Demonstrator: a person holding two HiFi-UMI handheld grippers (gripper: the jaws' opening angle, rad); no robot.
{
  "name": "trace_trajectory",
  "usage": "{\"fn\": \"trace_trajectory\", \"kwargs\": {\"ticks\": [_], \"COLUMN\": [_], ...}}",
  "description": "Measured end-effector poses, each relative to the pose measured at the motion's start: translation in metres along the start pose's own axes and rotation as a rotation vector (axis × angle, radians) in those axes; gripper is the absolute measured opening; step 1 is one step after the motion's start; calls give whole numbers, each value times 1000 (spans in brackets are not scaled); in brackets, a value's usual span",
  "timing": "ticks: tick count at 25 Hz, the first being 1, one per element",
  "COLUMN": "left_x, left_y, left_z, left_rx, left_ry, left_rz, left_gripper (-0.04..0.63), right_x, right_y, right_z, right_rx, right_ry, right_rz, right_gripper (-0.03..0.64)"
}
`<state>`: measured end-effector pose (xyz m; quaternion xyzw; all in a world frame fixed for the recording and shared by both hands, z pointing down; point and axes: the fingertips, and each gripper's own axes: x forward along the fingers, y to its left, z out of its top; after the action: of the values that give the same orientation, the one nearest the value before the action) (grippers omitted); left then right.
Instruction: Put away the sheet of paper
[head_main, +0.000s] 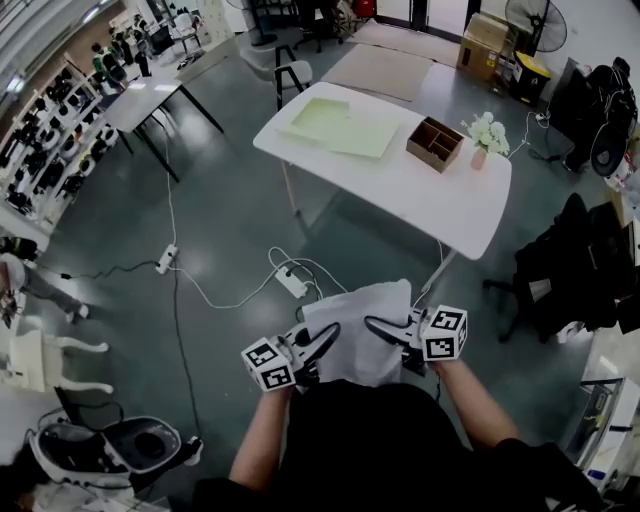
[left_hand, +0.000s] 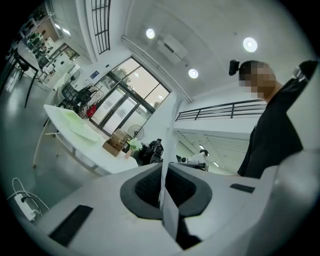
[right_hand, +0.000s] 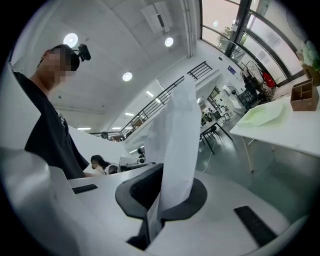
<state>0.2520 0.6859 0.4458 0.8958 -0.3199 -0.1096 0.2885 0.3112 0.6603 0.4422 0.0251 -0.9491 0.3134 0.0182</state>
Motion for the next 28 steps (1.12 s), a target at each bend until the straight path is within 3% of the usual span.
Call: {"fn": "trace_trajectory", "kwargs": {"ticks": [13,18,24,28], "left_x": [15,-3,-50,-73], "left_y": [127,190,258,290], "left_z": [86,127,173,202], "left_rx": [-27,-17,-15,-19], "left_ry": [1,-23,-84,-107], "left_rz": [-35,37,127,126], "left_gripper": [5,6,6,5], "right_x": [90,129,181,217], "right_y": [-103,-147,-189,-212], "right_z": [83,127,164,180], "right_rx": [0,50,10,9], "right_ry": [7,-43,-7,11], "right_rz": [-48,-81,-107,-134], "right_gripper": [-2,-2,-2,-2]}}
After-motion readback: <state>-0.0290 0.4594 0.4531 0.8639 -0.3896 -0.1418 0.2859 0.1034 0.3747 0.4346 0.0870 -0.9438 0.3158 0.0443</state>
